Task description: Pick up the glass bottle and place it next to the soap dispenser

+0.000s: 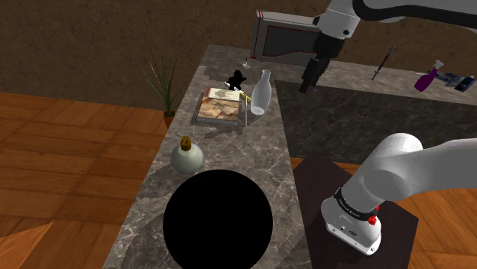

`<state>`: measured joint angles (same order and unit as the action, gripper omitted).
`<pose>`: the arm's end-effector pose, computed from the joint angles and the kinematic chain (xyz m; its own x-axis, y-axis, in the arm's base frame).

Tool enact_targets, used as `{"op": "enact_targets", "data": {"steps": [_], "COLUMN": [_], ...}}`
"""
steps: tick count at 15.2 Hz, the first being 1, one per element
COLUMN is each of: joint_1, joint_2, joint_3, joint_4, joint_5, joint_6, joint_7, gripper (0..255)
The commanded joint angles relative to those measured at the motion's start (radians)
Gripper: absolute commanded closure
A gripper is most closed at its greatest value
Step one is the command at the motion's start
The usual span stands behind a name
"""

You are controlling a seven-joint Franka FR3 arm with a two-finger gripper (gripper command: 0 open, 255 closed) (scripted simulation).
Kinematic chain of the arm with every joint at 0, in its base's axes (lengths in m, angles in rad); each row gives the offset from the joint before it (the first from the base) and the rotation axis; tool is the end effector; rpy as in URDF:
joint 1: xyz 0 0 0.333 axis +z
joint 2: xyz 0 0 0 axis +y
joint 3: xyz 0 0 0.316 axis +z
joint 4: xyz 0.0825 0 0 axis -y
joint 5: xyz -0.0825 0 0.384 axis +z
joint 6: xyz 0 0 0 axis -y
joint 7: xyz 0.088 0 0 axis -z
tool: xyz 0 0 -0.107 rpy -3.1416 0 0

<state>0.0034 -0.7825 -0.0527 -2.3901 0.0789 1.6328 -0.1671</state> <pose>0.3131 -0.0118 0.5790 0.9911 0.1259 0.0430 0.1299 -0.9854 -0.1101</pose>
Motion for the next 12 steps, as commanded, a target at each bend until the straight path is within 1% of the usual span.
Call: {"op": "enact_targets", "data": {"steps": [1, 6, 12], "joint_1": [0.000, -0.016, -0.027], "joint_2": [0.000, 0.144, 0.336], "joint_3": [0.000, -0.056, -0.122], "joint_4": [0.000, 0.032, 0.113], "joint_5": [0.000, -0.040, -0.064], "joint_6": [0.000, 0.122, 0.250], "joint_7": [0.000, -0.077, -0.166], "gripper": [0, 0, 0]}}
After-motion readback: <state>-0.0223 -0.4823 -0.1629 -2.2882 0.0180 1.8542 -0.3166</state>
